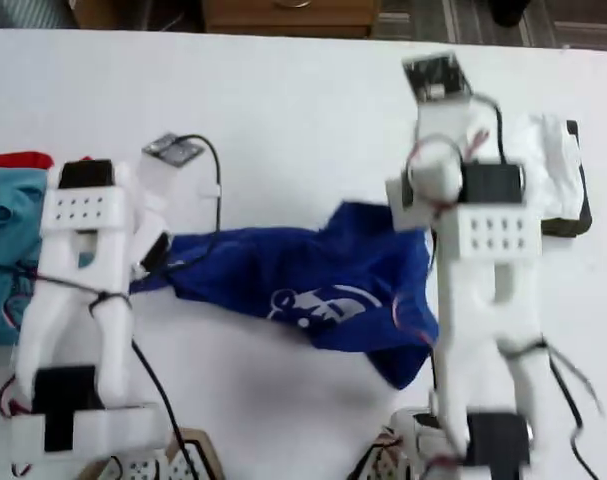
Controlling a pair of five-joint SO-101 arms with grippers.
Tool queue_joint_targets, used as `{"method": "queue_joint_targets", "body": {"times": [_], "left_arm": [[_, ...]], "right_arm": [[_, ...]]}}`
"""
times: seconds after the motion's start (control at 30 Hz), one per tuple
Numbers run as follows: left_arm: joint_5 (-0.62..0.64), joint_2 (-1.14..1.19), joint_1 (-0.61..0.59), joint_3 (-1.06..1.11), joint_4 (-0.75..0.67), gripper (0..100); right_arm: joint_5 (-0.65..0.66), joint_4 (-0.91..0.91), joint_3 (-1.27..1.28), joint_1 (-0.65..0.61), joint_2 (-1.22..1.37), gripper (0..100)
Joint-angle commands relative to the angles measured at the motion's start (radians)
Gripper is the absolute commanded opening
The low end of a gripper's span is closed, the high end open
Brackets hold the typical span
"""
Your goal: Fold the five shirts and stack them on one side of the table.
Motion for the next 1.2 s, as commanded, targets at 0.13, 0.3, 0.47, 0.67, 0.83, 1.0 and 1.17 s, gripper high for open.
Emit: {"method": "queue_joint_targets", "body": {"times": [0.13, 0.3, 0.47, 0.67, 0.83, 1.0, 1.17], "left_arm": [[-0.084, 0.026, 0.041, -0.159, 0.166, 7], [-0.106, -0.026, 0.043, -0.265, 0.167, 19], [-0.11, -0.018, 0.058, -0.271, 0.158, 22], [-0.287, 0.071, 0.114, -0.045, 0.16, 21], [-0.33, 0.026, 0.173, 0.076, 0.058, 21], [-0.353, 0.006, 0.189, 0.259, -0.16, 21], [-0.296, 0.005, 0.19, 0.361, -0.344, 22]], "right_arm": [[0.118, -0.145, 0.52, 0.012, -0.407, 1.8], [0.241, -0.162, 0.704, 0.012, -0.607, 1.8], [0.281, -0.143, 0.778, 0.064, -0.731, 1.8], [0.33, -0.177, 0.833, 0.225, -0.746, 1.8], [0.374, -0.288, 0.885, 0.36, -0.746, 1.8], [0.365, -0.361, 0.931, 0.361, -0.746, 1.8], [0.365, -0.375, 0.954, 0.363, -0.746, 1.8]]}}
